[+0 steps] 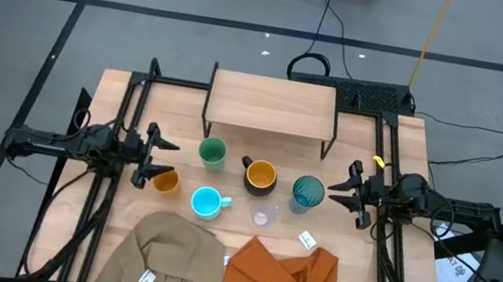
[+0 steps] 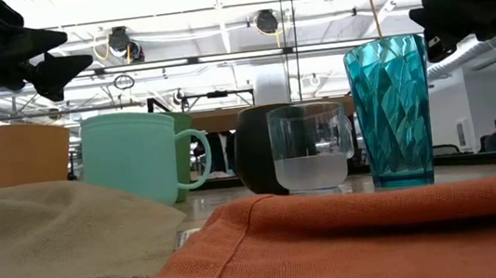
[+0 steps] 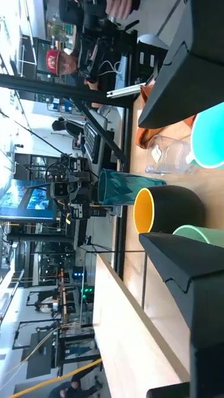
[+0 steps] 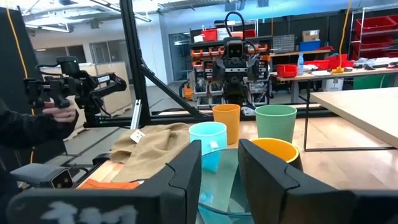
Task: Stack small to large cups/mugs on shelf
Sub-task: Put the blue cup on the shelf
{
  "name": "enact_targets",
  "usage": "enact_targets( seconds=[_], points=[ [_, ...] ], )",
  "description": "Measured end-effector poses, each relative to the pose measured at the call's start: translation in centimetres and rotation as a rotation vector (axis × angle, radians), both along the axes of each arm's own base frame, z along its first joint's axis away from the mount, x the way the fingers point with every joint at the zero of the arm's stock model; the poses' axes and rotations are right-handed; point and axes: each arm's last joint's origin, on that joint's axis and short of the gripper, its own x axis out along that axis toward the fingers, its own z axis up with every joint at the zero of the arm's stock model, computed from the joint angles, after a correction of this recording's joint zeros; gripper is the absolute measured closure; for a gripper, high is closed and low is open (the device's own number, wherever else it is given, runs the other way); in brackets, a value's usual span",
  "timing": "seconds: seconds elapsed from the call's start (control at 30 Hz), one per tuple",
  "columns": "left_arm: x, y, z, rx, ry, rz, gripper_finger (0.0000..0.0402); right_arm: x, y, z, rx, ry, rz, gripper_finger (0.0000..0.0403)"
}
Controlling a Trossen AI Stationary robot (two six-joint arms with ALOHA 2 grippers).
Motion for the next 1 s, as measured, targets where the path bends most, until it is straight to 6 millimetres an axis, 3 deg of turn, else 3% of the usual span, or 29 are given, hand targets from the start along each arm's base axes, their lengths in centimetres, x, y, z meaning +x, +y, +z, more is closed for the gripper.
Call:
enact_targets(
  seconds=[0.17, 0.27, 0.4, 0.57, 1.0],
  points=[
    [0.0, 0.07, -0.04, 0.046, 0.004, 0.029, 0.0115, 0.0, -0.03, 0.0, -0.053, -0.008, -0.014, 0.0307],
    [0.0, 0.08, -0.04, 0.068, 0.004, 0.033, 0.0138, 0.02, -0.18, 0.02, -0.083, -0.012, -0.071, 0.0328],
    [0.01, 0.07, -0.05, 0.093, 0.004, 0.035, 0.0226, 0.01, -0.23, 0.17, -0.146, -0.034, -0.094, 0.0391],
    [0.01, -0.01, -0.08, 0.098, 0.006, 0.004, 0.0378, -0.01, -0.33, 0.43, -0.144, -0.058, -0.13, 0.0401],
    [0.0, 0.02, 0.02, 0.129, -0.004, 0.021, 0.0398, -0.01, -0.39, 0.45, -0.062, -0.053, -0.141, 0.039]
  ],
)
